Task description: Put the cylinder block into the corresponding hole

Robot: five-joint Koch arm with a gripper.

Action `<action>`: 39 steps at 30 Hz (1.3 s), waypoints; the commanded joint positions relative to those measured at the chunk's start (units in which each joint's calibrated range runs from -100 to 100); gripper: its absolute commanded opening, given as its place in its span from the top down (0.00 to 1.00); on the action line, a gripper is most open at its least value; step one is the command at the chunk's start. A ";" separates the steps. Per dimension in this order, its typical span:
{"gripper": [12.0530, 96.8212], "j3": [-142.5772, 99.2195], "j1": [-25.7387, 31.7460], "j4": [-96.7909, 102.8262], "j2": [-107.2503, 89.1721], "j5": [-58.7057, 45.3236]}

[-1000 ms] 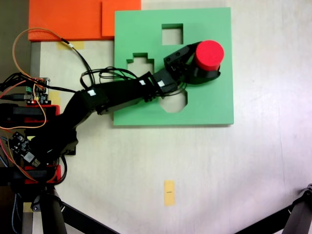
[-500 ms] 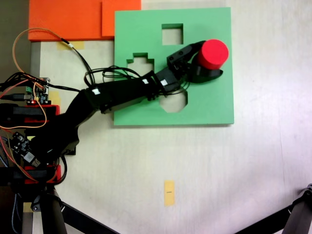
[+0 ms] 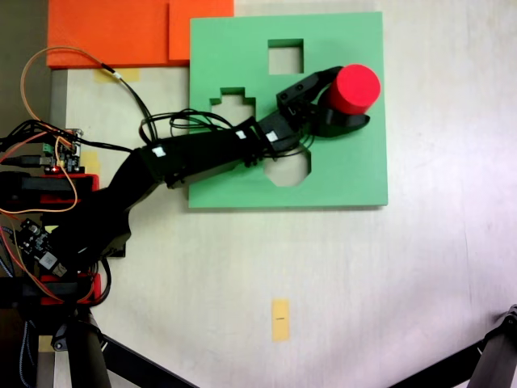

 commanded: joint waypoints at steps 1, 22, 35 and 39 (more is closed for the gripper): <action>0.61 -0.33 -0.29 0.36 -2.76 -0.54; 0.29 -15.38 -1.42 1.03 -30.00 1.03; 0.60 -20.67 -7.37 -49.71 -100.11 -23.98; 0.56 -33.03 -9.08 -52.80 -113.94 -34.24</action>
